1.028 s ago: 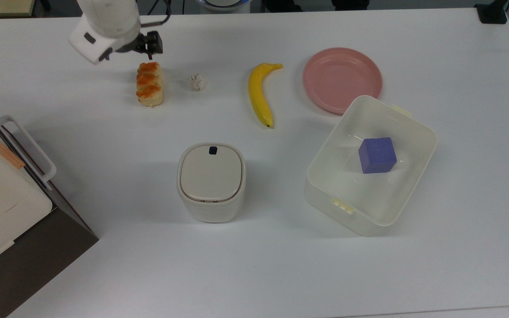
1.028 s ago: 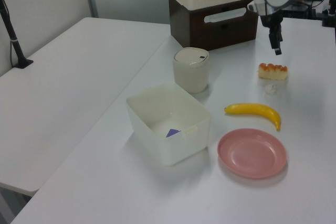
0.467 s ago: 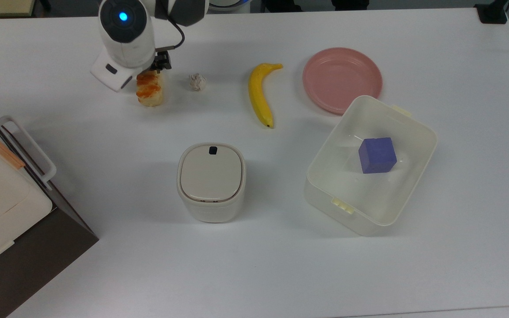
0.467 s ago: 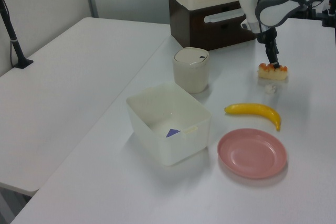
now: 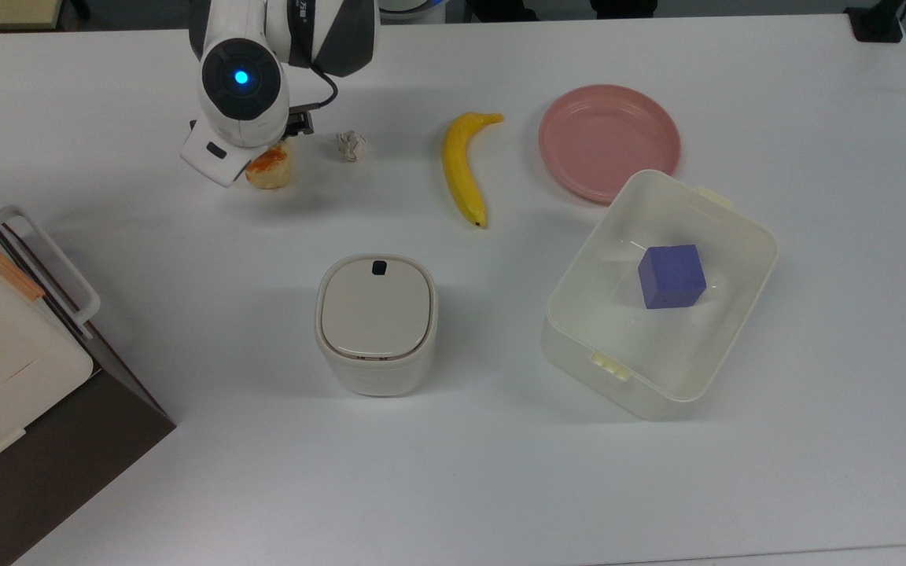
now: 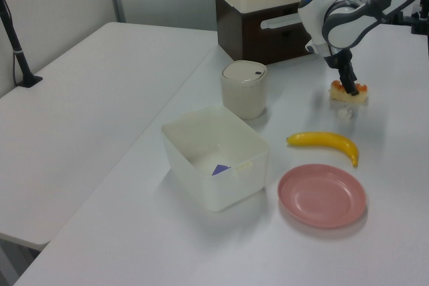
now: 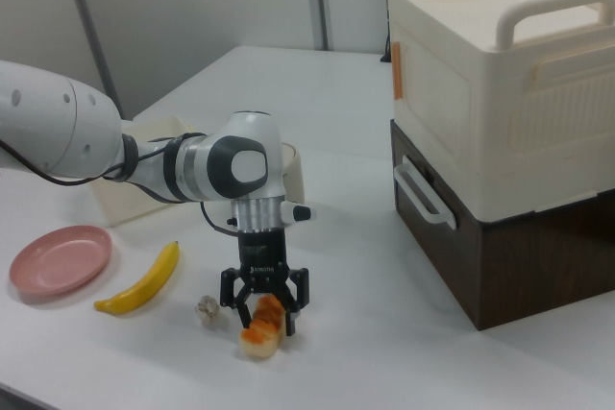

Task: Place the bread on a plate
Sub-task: 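Close the gripper around the orange-topped bread, then lift the bread and carry it past the banana toward the pink plate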

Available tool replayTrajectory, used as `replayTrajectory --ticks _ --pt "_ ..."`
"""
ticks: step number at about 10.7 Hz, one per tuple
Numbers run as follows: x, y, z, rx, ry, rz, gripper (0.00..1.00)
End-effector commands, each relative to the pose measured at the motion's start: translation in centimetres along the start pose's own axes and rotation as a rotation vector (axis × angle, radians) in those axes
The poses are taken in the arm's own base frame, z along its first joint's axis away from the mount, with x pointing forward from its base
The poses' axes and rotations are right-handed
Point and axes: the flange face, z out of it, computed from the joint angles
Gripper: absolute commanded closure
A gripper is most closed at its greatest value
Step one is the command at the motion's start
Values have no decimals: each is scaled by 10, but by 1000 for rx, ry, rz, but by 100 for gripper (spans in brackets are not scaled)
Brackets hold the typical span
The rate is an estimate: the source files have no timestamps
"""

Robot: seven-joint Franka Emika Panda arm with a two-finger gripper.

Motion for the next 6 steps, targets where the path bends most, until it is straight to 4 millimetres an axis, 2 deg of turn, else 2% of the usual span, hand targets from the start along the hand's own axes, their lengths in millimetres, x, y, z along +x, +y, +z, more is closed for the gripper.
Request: replayTrajectory --ticks 1,4,5,6 --pt "0 -3 -3 -27 12 -8 100" --pt "-3 -1 -19 -29 29 8 100" --pt "-12 -10 -51 -40 44 1 100" --pt "-17 -29 -92 -52 57 -16 100"
